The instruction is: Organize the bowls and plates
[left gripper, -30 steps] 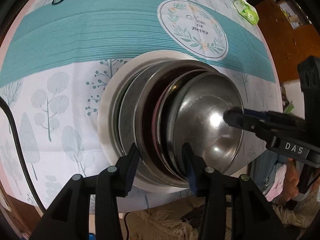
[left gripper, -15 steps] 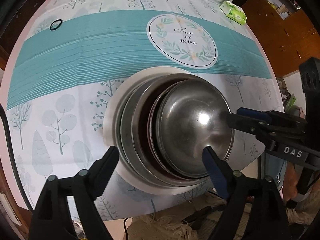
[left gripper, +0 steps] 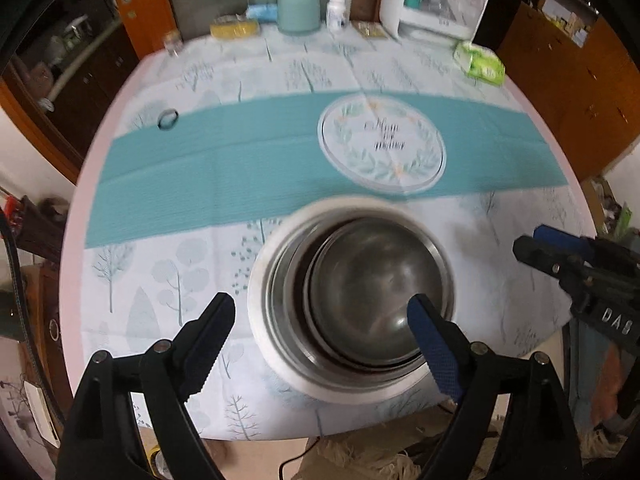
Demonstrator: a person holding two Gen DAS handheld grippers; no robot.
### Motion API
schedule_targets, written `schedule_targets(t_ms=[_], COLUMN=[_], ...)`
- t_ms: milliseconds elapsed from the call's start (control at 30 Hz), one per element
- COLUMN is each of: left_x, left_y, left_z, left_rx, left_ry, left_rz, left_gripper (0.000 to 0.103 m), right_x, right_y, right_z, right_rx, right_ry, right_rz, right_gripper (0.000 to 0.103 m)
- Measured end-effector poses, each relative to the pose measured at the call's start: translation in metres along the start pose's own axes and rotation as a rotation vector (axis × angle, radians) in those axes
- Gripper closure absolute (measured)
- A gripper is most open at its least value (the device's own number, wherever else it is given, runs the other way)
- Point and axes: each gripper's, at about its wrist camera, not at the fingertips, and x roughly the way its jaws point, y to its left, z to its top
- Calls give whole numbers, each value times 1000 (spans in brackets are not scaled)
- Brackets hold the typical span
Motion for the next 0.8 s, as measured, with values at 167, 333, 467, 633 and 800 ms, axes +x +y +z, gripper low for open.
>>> schedule_targets(t_ms=[167,333,467,633,800], left_x=[-31,-50,-62,-69,-74], left_y=[-27,-56,-79,-100,-112], left_z=[5,7,4,-2,-9], left_rx=[-46,-72,-86,-101,-114], left_ry=[-105,-171,-201,-226,-236], left_rz=[26,31,30,46,71], left_gripper=[14,13,13,13,13], right_x=[-27,-57,-79,-92,-100], right_y=[-7,-21,-36,-48,-53], right_z=[0,0,-1,-7,-15], right_rx=[-59,-68,-41,-41,-43], right_ry=[-63,-137,-186,-201,-219], right_rz=[-43,-70,-77,-87,-106], right_gripper=[61,52,46,44,44])
